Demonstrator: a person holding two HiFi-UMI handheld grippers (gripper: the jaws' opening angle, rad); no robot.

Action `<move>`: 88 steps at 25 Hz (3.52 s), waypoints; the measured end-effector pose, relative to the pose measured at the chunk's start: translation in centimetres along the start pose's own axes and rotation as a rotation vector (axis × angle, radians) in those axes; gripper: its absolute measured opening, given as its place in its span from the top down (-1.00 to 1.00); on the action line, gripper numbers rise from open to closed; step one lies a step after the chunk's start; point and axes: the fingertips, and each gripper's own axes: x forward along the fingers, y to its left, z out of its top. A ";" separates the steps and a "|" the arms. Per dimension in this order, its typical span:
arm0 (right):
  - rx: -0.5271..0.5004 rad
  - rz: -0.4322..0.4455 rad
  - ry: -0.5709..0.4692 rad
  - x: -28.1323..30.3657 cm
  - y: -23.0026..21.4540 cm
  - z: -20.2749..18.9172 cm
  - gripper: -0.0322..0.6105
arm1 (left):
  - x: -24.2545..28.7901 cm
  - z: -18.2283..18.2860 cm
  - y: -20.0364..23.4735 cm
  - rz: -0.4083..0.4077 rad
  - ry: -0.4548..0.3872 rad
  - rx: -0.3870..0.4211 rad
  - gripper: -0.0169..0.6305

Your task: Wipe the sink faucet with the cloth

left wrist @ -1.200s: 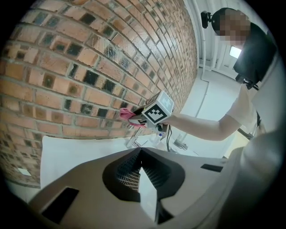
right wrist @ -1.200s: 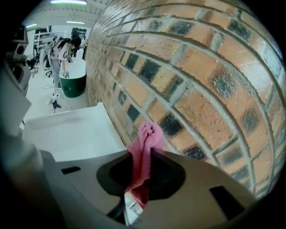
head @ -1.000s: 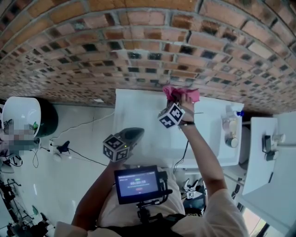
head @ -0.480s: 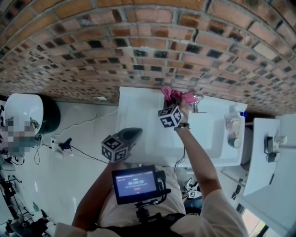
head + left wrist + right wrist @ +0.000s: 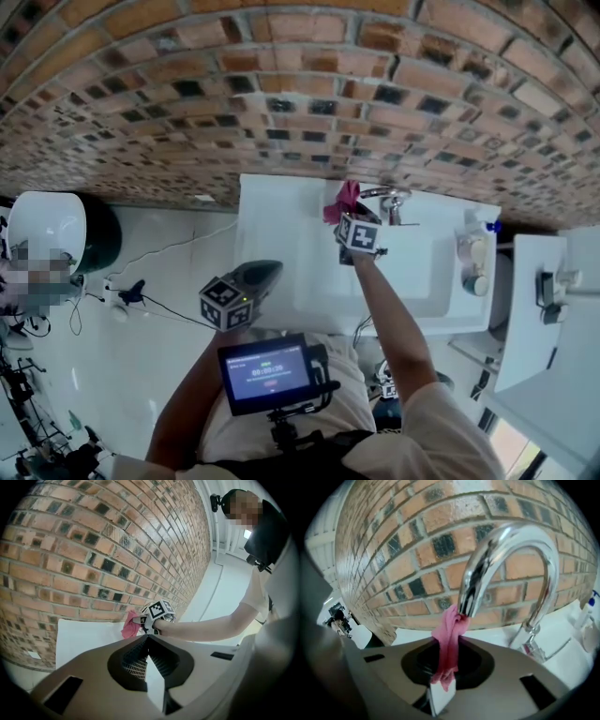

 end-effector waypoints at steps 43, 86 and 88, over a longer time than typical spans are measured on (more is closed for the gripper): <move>0.426 -0.556 0.134 3.7 -14.9 -7.9 0.68 | -0.6 -1.0 1.2 -0.009 0.044 -0.008 0.97; -0.086 -0.394 -0.452 -9.4 -10.0 5.8 0.68 | -1.0 -0.9 -0.8 -0.022 0.031 0.022 0.97; -0.117 -0.379 -0.462 -9.4 -9.2 6.0 0.68 | -0.9 -0.9 -0.9 -0.026 0.033 0.024 0.97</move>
